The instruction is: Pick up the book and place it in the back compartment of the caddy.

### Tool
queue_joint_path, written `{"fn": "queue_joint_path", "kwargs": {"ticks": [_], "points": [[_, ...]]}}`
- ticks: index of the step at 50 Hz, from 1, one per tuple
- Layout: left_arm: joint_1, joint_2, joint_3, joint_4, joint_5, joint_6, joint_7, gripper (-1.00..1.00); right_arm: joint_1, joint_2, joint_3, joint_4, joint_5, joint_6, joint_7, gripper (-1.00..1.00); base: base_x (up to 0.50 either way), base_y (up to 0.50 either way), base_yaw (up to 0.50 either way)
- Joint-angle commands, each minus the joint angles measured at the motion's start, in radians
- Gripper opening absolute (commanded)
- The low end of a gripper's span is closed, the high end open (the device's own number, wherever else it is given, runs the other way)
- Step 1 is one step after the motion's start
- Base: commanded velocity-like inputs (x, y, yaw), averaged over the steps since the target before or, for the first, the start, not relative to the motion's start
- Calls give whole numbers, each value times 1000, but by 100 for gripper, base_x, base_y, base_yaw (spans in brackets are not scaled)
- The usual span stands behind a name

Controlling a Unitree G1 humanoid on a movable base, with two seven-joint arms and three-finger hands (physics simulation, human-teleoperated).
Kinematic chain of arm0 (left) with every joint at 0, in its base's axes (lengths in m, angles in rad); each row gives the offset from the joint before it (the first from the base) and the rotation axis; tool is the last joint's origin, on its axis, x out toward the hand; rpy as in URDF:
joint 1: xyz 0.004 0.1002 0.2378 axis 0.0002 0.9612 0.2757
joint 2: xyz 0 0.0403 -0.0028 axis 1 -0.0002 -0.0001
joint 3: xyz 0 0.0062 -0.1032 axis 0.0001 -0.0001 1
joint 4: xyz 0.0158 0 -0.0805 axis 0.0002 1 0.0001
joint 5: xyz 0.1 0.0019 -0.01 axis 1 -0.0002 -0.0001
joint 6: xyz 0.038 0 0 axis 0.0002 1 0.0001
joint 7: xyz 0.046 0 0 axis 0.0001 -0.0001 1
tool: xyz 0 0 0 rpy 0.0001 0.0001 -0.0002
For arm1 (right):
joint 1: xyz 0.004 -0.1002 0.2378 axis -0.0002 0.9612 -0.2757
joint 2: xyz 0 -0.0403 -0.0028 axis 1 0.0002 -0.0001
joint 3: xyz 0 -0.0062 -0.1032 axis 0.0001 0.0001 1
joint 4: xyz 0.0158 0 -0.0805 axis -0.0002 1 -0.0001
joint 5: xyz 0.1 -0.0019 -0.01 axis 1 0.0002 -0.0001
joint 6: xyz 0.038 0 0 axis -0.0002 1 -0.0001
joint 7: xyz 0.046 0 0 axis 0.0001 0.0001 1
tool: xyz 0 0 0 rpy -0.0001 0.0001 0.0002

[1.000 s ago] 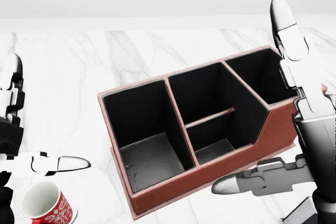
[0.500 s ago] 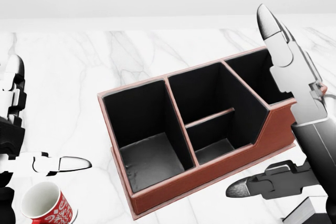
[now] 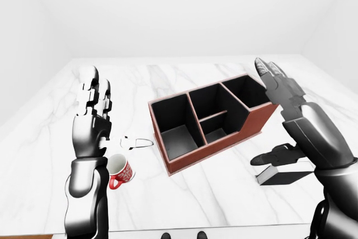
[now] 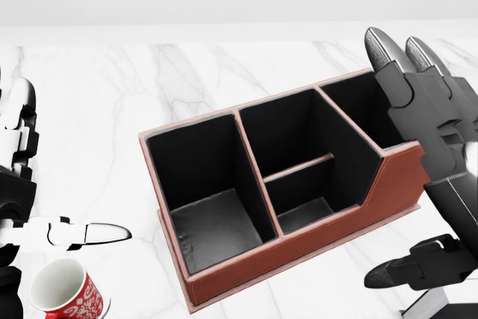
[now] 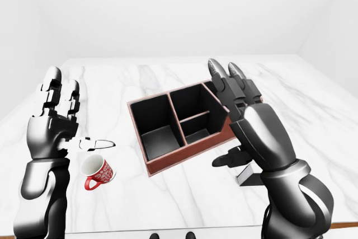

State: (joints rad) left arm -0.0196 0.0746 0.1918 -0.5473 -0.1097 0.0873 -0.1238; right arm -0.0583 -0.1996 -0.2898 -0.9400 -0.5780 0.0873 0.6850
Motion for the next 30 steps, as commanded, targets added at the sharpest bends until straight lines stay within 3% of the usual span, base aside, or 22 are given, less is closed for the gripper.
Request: {"fn": "queue_joint_path", "kwargs": {"ticks": [1,30], "points": [[0,0,0,3,1,0,0,100,10,-19,-52,12,-62,0,13,100,0,0,0],[0,0,-4,33,8,0,1,100,77,-3,-129,52,-149,0,13,100,0,0,0]]}}
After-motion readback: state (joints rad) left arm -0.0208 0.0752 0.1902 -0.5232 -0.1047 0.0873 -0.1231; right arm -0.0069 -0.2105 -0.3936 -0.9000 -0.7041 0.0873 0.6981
